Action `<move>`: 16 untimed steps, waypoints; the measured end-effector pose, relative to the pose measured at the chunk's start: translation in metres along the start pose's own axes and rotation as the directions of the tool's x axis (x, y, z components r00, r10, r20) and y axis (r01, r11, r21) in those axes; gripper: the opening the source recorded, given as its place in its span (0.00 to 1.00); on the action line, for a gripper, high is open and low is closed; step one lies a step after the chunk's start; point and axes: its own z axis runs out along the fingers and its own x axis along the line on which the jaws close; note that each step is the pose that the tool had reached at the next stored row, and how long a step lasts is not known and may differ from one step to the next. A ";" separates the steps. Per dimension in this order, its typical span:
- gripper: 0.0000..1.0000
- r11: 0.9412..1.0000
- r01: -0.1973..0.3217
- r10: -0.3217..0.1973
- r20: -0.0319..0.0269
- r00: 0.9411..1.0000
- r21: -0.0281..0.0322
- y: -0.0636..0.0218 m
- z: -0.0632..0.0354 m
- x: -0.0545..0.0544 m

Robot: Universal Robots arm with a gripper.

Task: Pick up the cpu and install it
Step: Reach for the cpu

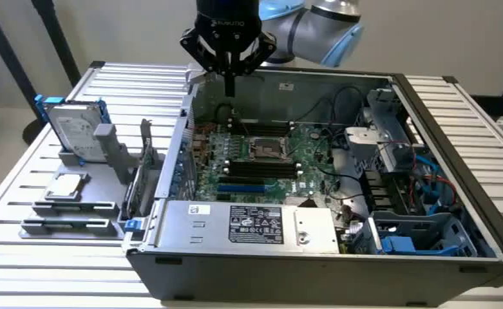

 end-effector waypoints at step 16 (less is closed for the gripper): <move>0.11 1.000 0.000 0.000 0.000 1.000 0.000 0.0007 -0.0003 0.015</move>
